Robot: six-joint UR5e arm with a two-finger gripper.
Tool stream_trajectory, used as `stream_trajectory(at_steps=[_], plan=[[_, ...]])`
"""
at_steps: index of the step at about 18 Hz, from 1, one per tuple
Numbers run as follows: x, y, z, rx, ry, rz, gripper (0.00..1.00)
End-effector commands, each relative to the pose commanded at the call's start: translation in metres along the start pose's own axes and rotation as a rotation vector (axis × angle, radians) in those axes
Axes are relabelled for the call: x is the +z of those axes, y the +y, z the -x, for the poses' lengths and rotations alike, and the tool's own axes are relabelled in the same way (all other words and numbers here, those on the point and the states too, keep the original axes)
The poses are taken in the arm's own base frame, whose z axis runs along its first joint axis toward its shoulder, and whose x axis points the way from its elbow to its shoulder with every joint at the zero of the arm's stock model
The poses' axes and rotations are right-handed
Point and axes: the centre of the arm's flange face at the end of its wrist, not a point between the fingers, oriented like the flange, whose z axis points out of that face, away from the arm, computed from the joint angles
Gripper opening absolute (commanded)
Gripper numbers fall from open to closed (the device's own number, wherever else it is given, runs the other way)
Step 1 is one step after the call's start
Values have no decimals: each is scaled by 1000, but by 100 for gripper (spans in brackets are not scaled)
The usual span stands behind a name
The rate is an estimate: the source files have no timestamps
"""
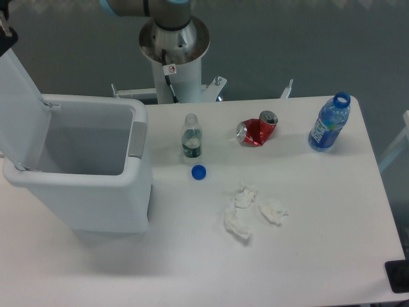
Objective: Close the trash can
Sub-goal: 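Position the gripper behind the upright white lid's edge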
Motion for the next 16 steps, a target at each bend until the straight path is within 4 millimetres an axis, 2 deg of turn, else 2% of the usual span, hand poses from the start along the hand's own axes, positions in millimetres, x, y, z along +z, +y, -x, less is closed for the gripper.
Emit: stream_trajectory(at_steps=[11,16], plan=[[-1,5,6,-10,-34,29,7],[-2,9,16,-32,-42,42,7]])
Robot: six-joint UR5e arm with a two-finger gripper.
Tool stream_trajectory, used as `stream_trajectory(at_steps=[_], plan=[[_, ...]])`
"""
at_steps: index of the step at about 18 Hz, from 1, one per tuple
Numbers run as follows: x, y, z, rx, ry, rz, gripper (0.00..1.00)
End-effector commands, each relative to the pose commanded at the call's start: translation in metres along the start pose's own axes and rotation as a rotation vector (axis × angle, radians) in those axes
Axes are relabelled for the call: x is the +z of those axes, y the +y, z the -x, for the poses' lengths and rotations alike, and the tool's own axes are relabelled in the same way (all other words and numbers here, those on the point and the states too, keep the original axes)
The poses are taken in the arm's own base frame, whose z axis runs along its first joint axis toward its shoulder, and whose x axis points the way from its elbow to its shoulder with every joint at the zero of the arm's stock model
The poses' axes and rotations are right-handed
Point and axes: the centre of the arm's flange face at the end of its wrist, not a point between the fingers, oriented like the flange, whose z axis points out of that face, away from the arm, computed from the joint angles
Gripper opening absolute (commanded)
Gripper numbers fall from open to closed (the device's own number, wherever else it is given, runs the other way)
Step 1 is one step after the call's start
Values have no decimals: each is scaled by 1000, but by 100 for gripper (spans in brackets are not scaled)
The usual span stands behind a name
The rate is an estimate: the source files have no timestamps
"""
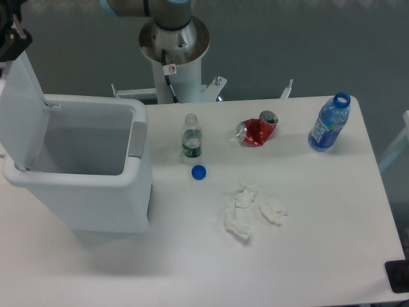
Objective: Close the trash can
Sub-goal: 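Position the gripper behind the upright white lid's edge, then push the white lid forward and down over the can opening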
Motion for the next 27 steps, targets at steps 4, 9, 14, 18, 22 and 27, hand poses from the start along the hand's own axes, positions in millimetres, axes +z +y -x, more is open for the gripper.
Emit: stream_trajectory(at_steps=[4,9,14,18,22,27], plan=[[-2,7,15,-28,-15,14,7],[3,22,41,-75,-36,35,7],[9,31,50,-96,-38,51,7],[12,48,72,-149,-42,89,7],[16,62,89,-190,-47,109,7],[24,75,102,-227,-40,144,8]])
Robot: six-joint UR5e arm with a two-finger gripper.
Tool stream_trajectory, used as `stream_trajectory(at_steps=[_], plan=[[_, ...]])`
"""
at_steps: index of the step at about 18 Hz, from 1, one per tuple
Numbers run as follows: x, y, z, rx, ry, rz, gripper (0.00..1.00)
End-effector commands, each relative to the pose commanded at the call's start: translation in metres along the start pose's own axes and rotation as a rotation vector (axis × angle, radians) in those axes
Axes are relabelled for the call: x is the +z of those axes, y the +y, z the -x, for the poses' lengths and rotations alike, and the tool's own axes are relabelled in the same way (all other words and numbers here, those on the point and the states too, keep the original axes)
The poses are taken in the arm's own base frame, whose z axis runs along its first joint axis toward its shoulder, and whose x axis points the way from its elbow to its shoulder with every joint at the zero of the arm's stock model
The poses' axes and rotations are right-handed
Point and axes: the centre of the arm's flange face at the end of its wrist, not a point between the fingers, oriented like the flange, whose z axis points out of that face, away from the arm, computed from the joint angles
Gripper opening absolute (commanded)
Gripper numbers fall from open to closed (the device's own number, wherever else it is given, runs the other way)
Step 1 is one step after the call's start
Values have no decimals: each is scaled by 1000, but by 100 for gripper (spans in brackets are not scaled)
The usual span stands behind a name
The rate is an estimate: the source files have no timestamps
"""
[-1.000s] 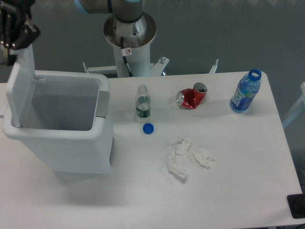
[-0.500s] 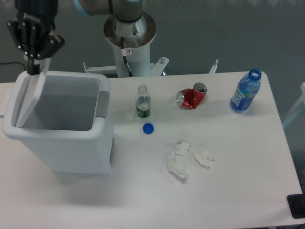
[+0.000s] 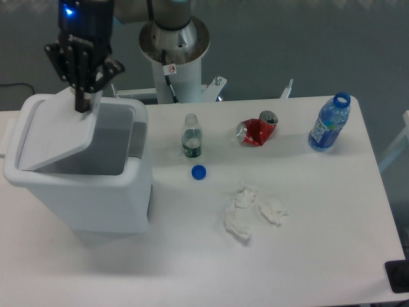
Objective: Close the trash can
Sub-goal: 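Push the white lid forward and down over the can opening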
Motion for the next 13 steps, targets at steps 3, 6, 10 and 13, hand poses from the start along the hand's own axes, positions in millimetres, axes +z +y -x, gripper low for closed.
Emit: stream_trajectory(at_steps=[3,6,10,13], plan=[[9,6,3,-11,6,15,8],[12,9,8,-21,8,22,8],[17,14,15,-37,7,32,8],[28,23,18,-48,14,49,8]])
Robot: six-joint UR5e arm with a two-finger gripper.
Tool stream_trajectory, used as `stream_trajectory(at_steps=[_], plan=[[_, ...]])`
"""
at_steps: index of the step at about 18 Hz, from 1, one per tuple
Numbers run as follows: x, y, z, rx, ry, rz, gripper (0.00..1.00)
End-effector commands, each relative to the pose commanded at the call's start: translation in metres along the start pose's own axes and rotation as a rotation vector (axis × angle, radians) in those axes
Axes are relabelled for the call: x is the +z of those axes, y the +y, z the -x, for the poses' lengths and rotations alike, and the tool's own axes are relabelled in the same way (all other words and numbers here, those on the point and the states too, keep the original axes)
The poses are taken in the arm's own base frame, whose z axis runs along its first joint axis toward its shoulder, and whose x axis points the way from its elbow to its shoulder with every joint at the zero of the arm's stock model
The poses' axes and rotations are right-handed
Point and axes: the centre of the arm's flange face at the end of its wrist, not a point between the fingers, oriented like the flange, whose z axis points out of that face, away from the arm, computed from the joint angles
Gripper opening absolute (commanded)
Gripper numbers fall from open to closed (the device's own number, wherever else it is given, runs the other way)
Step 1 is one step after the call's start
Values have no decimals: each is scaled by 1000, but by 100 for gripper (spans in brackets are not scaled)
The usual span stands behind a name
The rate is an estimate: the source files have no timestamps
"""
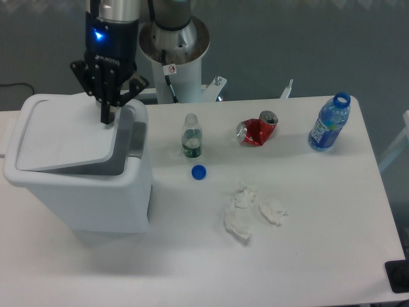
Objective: Close the trash can
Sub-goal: 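Push the white lid forward and down over the can opening, then press down on the lid to seat it shut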
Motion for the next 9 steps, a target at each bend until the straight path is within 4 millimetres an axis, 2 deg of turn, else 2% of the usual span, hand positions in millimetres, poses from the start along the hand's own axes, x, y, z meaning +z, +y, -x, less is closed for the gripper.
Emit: stream_trajectory(at_steps=[9], plan=[[22,1,11,-17,16,32,8]])
